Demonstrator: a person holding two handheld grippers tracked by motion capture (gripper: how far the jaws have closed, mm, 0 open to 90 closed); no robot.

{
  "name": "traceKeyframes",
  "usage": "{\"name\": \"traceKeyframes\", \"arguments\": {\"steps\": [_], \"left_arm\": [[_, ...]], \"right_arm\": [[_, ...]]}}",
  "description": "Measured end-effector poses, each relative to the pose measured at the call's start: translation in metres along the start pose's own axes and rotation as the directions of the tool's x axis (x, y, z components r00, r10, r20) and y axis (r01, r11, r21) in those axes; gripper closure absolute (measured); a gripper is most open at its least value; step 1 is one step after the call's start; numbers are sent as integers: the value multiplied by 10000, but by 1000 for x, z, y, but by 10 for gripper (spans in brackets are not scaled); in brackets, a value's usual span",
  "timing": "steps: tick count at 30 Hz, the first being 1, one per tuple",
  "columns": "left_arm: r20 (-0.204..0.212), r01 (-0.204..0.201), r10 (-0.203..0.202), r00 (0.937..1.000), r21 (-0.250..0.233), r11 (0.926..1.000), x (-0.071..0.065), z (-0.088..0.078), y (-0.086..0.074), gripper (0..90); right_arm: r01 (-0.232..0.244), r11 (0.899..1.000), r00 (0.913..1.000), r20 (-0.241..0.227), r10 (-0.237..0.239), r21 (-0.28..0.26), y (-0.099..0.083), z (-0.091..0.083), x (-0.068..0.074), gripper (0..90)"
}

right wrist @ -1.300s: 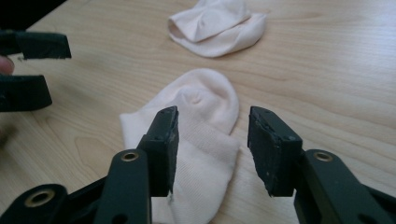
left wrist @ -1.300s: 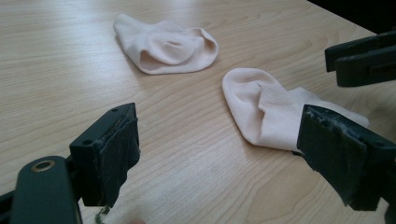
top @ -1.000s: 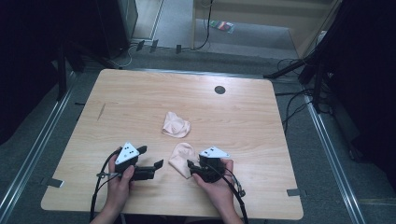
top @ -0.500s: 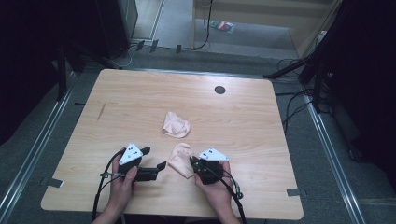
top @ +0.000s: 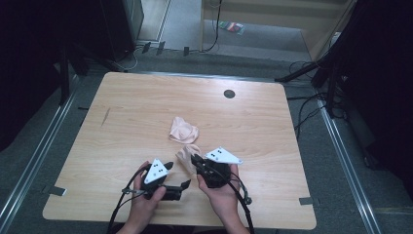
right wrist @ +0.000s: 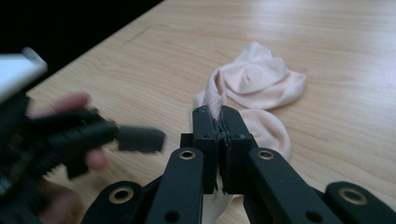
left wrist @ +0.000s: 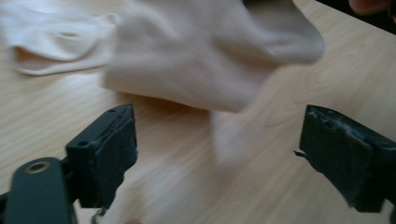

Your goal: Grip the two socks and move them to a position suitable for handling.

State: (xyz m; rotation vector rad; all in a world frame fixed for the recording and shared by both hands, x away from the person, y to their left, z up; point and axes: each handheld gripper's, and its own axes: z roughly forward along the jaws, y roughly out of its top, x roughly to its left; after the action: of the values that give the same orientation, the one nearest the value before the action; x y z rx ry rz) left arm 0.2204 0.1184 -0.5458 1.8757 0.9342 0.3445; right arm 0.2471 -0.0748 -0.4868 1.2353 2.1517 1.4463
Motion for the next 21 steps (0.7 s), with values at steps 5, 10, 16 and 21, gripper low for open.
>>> {"name": "traceKeyframes", "arguments": {"steps": [5,10,16,21], "left_arm": [[-975,-12,33,9952,216,9998,-10,7,2,97],[-1708,-279,289,9849,79,9996,-12,7,4,148],[-3033,-1533,1362,9431,-332,9876,8,-15,4,802],[-3140,-2643,2693,9104,592,9626,15,-21,3,897]], "right_arm": [[-130,9983,9979,-645,94,-565,14,-13,12,870],[-386,9950,9932,-1133,281,-923,22,-20,18,868],[-695,9919,9935,-976,591,-1062,22,-26,12,872],[-811,9952,9967,-13,811,-544,6,-15,-7,874]]}}
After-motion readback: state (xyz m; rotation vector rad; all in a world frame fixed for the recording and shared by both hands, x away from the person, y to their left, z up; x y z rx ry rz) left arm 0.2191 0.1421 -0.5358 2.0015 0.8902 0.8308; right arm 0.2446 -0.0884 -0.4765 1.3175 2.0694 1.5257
